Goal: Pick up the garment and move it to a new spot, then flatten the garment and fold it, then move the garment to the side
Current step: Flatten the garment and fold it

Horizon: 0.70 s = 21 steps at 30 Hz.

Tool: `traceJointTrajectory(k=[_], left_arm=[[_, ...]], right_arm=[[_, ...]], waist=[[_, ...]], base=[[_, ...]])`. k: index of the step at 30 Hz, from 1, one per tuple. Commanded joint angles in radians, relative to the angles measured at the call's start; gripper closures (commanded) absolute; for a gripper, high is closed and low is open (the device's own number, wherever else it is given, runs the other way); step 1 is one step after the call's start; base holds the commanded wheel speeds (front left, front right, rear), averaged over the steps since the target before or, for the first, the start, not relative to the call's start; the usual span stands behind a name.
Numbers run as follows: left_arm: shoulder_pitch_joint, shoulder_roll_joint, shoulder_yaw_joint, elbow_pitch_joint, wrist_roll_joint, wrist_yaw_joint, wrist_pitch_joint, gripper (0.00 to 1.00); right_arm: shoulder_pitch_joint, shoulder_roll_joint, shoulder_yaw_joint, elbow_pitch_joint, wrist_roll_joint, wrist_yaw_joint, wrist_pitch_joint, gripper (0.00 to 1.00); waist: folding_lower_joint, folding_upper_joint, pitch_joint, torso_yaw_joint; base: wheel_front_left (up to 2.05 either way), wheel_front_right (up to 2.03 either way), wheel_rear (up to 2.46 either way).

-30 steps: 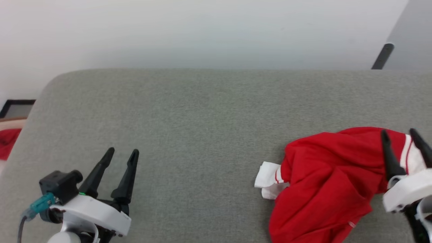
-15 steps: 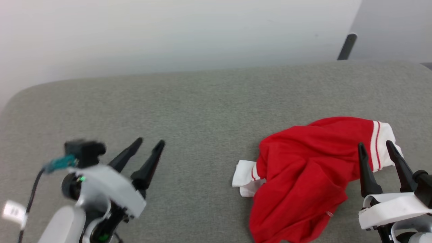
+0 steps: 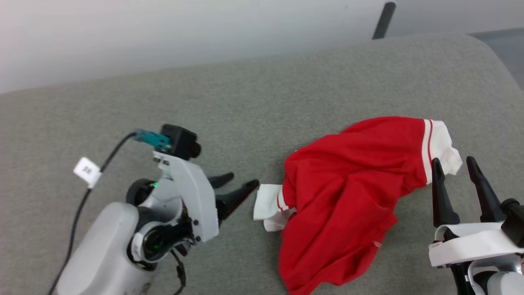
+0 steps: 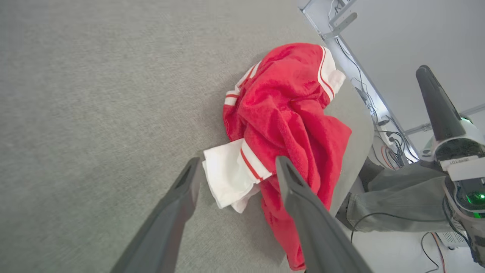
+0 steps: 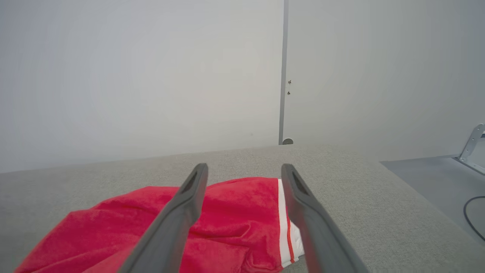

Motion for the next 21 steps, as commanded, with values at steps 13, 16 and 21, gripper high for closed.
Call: traceJointTrajectory(k=[13, 16, 21], left_arm=[[-0.022, 0.011, -0.074, 0.118, 0.042, 0.019, 0.069, 0.0], [-0.026, 0.012, -0.087, 0.156, 0.065, 0.016, 0.057, 0.0], [-0.03, 0.012, -0.113, 0.226, 0.1, 0.013, 0.04, 0.0]], right_arm=[[-0.034, 0.017, 0.017, 0.04, 0.021, 0.0, -0.041, 0.0], [-0.037, 0.018, 0.02, 0.046, 0.025, 0.0, -0.047, 0.0], [-0.053, 0.02, 0.026, 0.055, 0.034, 0.0, -0.052, 0.0]], waist=[[-0.0001, -0.0001, 0.076, -0.082], [-0.0001, -0.0001, 0.087, -0.089], [-0.0001, -0.0001, 0.101, -0.097]], base=[[0.0, 0.0, 0.0], [0.0, 0.0, 0.0], [0.0, 0.0, 0.0]])
